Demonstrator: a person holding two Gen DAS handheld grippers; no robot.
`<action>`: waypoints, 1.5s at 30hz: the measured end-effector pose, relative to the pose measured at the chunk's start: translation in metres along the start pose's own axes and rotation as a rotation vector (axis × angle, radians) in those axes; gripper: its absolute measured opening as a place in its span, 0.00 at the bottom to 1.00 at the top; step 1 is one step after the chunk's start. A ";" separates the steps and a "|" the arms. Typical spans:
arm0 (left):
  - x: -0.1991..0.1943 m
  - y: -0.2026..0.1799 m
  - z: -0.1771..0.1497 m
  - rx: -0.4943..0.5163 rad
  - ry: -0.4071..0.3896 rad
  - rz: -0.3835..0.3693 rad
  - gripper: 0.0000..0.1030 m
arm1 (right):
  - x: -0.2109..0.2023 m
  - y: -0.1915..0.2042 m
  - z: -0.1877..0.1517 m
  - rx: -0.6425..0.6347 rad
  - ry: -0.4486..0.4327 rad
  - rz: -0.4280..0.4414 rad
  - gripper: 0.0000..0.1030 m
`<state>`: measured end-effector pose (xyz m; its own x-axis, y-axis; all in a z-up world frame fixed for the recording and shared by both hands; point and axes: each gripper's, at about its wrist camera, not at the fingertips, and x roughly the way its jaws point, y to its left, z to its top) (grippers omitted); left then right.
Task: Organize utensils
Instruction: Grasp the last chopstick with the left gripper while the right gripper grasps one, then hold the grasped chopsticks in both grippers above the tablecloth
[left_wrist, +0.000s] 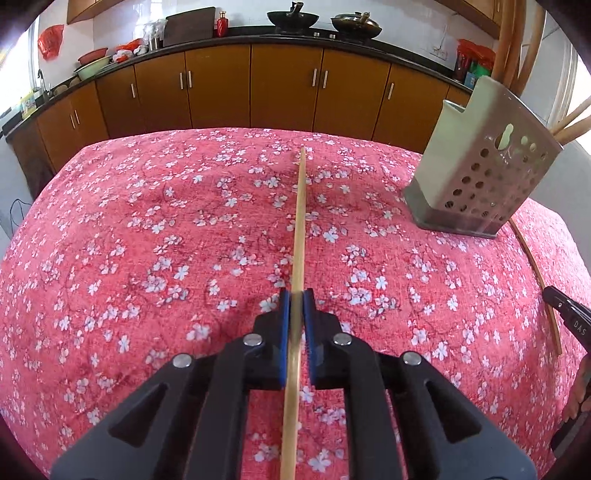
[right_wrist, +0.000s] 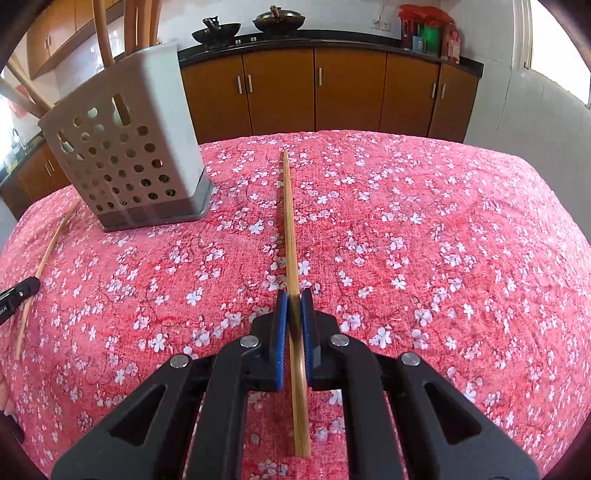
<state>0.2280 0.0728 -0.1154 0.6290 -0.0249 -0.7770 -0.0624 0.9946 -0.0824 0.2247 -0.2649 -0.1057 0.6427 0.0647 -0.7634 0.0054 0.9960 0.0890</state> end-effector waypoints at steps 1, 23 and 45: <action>0.001 0.003 0.001 -0.006 0.000 -0.007 0.11 | 0.001 -0.001 0.000 0.003 0.000 0.003 0.08; -0.003 0.005 -0.001 -0.036 0.000 -0.036 0.11 | -0.002 -0.001 -0.002 -0.001 -0.003 -0.005 0.08; -0.002 0.005 -0.001 -0.037 0.001 -0.037 0.11 | -0.002 -0.001 -0.002 -0.001 -0.003 -0.005 0.08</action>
<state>0.2254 0.0776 -0.1147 0.6309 -0.0613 -0.7734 -0.0680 0.9887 -0.1339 0.2218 -0.2660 -0.1057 0.6450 0.0595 -0.7618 0.0081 0.9964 0.0847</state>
